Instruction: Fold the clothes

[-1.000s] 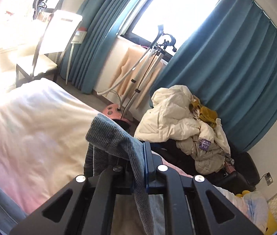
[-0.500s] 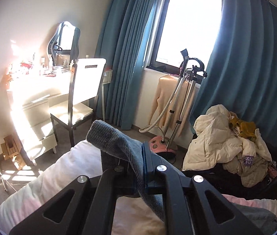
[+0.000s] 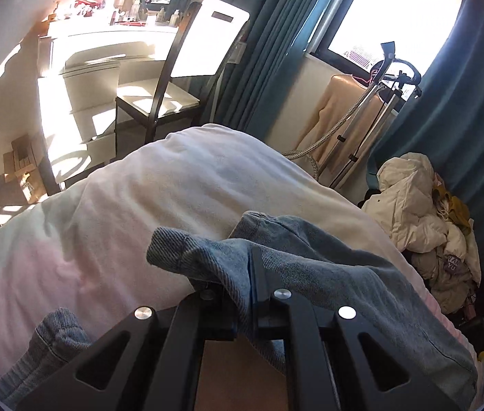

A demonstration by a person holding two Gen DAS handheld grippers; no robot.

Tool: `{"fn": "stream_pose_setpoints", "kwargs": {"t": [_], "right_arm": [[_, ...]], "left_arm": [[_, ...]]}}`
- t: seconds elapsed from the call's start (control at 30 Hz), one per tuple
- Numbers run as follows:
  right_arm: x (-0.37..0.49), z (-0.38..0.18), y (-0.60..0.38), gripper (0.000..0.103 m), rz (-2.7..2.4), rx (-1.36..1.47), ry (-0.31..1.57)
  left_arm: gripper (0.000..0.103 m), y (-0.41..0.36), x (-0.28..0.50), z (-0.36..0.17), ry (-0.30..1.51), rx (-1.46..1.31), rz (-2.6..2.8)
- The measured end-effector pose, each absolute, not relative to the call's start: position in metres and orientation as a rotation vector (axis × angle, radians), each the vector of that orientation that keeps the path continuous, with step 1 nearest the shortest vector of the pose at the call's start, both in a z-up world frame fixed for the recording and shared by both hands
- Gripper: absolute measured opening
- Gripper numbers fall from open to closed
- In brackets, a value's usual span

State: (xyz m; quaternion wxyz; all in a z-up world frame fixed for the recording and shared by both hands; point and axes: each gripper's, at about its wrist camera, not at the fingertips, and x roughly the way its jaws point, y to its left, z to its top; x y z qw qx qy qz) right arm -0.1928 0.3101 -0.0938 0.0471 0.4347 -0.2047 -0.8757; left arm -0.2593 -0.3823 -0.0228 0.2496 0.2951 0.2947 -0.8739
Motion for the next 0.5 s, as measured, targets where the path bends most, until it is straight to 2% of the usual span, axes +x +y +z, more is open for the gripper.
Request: {"fn": "stream_pose_setpoints", "kwargs": {"t": [0.1,0.2,0.5], "right_arm": [[-0.194,-0.094,0.311,0.078,-2.674,1.329,-0.621],[-0.196,-0.092,0.311,0.078,-2.673,1.334,-0.621],[-0.190,-0.088,0.306,0.078,-2.647,1.326,-0.638]], "left_arm": [[0.005,-0.379,-0.263,-0.015,0.798,0.827,-2.387],[0.005,-0.376,-0.252,-0.011,0.879,0.822,-2.425],[0.005,-0.373,-0.207,-0.070,1.070,1.020,-2.303]]}}
